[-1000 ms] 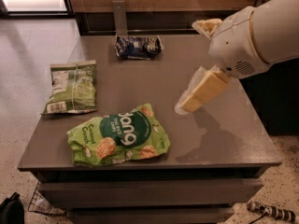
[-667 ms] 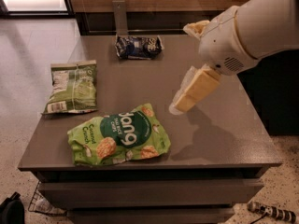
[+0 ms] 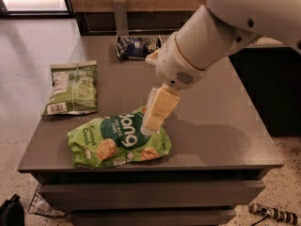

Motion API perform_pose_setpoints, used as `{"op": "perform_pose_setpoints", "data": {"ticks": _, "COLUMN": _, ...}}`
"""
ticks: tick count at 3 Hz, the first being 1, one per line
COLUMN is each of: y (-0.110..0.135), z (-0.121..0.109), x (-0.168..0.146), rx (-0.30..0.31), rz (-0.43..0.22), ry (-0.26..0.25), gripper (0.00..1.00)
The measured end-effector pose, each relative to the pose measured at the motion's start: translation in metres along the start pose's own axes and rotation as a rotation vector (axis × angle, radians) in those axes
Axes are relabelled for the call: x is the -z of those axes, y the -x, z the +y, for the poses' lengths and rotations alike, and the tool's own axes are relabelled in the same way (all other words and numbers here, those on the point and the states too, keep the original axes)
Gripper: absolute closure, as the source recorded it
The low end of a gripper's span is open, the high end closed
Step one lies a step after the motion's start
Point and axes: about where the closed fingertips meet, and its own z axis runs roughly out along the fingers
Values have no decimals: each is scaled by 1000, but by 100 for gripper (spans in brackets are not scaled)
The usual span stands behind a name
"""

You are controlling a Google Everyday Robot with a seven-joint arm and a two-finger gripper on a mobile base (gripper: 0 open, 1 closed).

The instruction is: Move green rice chip bag near blue chip bag

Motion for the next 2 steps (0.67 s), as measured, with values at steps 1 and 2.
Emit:
{"op": "perform_pose_setpoints", "data": {"ticks": 1, "y": 5, "z": 18, "x": -32, "rx": -5, "rz": -28, "ry": 46, "gripper": 0}}
{"op": "perform_pose_setpoints", "data": {"ticks": 2, "y": 23, "z": 31, "x": -71, "rx": 16, "rz": -50, "ry": 92, "gripper": 0}}
